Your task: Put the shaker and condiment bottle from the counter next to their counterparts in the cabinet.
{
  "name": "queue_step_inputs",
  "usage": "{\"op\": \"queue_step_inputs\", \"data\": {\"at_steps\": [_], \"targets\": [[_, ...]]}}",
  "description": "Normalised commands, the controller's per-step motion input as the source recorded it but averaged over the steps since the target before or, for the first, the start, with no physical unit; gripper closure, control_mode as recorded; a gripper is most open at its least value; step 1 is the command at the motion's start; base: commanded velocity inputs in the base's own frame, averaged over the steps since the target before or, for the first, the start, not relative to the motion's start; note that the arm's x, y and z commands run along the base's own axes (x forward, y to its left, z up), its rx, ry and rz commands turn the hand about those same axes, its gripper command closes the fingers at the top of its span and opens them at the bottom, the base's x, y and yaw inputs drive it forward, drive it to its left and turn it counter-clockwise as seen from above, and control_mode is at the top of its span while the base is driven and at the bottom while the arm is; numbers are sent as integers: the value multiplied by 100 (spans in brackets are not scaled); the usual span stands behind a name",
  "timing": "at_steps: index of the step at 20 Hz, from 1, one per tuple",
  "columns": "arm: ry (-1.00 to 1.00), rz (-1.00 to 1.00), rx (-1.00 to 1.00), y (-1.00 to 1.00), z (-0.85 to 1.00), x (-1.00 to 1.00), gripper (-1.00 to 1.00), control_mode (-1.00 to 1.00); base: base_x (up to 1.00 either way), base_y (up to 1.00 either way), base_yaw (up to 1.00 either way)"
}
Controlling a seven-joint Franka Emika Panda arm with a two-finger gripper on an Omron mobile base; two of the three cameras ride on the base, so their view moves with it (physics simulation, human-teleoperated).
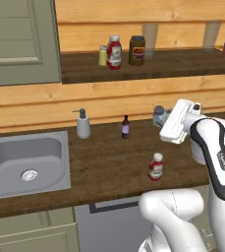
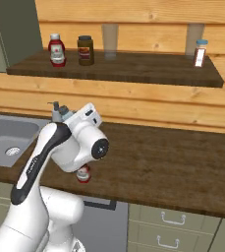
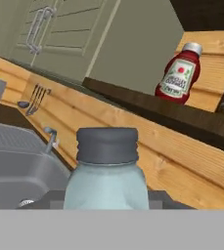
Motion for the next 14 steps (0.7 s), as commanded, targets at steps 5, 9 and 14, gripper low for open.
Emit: {"op": "queue_step_inputs", "data": {"at_steps": [5,9,14], "targets": [[-4,0,-13,64,77,10,100,-100,0,0,0],[0,-4,-4,38,53,15,100,-100,0,0,0],[4,0,0,0,79,1,100,-100,0,0,0]]}}
